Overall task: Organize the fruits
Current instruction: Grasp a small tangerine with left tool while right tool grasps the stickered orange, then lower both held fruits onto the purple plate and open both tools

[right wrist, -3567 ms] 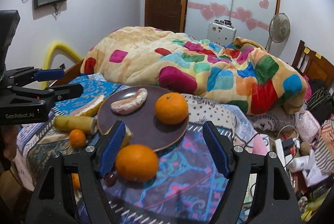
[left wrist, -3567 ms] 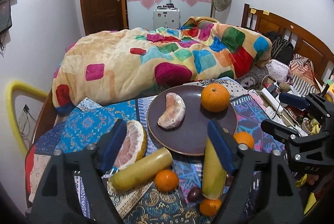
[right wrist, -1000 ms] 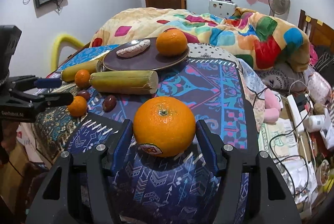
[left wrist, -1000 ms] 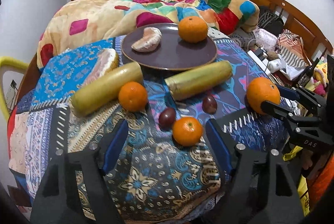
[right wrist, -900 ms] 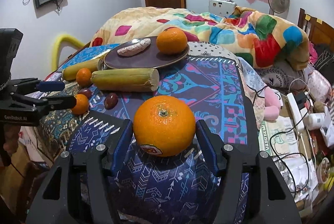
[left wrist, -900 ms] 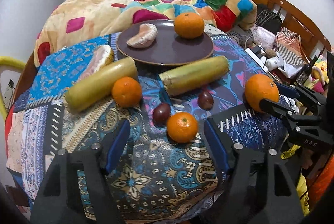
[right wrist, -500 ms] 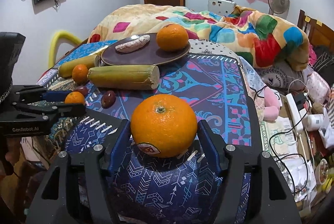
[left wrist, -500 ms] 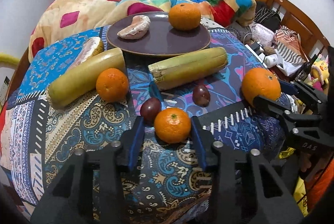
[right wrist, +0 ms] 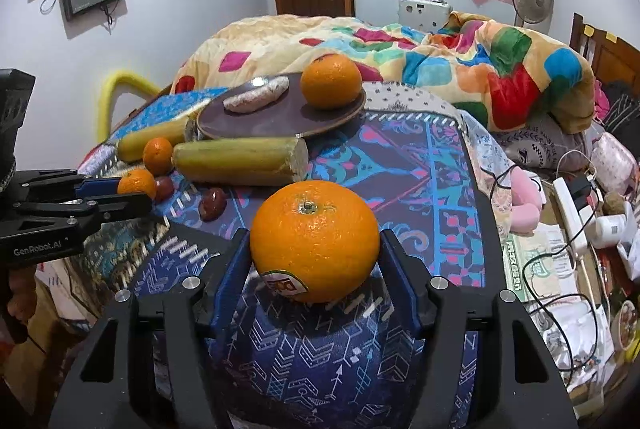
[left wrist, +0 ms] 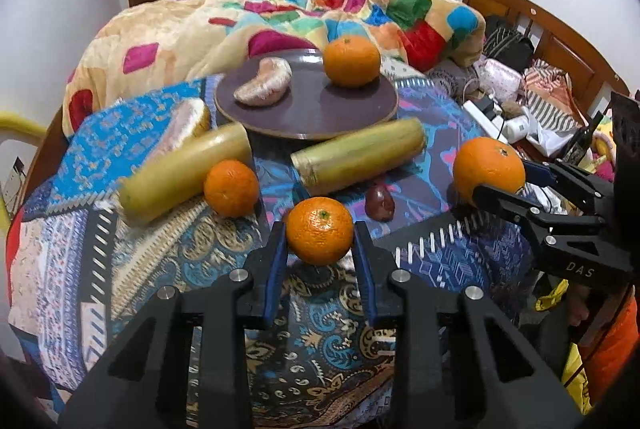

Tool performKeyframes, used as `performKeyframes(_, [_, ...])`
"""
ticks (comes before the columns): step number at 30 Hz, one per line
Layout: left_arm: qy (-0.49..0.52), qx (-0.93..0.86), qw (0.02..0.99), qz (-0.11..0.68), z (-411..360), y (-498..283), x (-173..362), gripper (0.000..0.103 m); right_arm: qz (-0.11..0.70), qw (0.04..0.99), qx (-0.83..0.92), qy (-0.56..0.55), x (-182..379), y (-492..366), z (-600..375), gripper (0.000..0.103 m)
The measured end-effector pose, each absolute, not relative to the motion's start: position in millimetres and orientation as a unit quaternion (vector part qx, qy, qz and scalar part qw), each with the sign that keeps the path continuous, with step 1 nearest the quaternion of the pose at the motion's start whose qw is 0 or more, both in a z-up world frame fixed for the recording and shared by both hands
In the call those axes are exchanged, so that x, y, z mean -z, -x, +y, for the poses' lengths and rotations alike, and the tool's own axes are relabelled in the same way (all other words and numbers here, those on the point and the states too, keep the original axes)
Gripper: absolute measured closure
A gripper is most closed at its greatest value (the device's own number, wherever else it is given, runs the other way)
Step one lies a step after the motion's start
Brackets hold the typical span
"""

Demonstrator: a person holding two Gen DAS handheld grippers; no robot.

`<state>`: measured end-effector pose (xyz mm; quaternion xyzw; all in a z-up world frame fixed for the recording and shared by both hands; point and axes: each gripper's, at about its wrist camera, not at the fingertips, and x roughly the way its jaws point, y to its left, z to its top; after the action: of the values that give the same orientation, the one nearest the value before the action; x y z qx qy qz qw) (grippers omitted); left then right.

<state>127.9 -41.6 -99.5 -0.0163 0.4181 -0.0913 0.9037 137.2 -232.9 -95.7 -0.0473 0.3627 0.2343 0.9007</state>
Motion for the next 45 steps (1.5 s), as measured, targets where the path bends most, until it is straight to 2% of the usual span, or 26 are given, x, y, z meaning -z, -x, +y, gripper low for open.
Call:
performKeyframes(17, [0.016, 0.065, 0.931, 0.358, -18.1, -172.9, 56.0, 0.071, 0.304, 0.923, -0.232, 0.039, 50.4, -171.2, -217.0, 0.043])
performKeyframes(29, [0.015, 0.063, 0.922, 0.382, -13.9, -227.0, 77.5, 0.071, 0.315, 0.917, -0.238, 0.057, 58.9, -212.0, -187.4, 0.043])
performKeyframes(36, [0.015, 0.067, 0.907, 0.415, -11.0, -250.7, 97.9, 0.071, 0.352, 0.901, -0.246, 0.058, 76.6, -238.0, -175.4, 0.043])
performKeyframes(45, [0.01, 0.071, 0.898, 0.435, -11.4, -266.0, 110.3, 0.071, 0.358, 0.893, -0.253, 0.101, 81.4, -238.0, -163.0, 0.043])
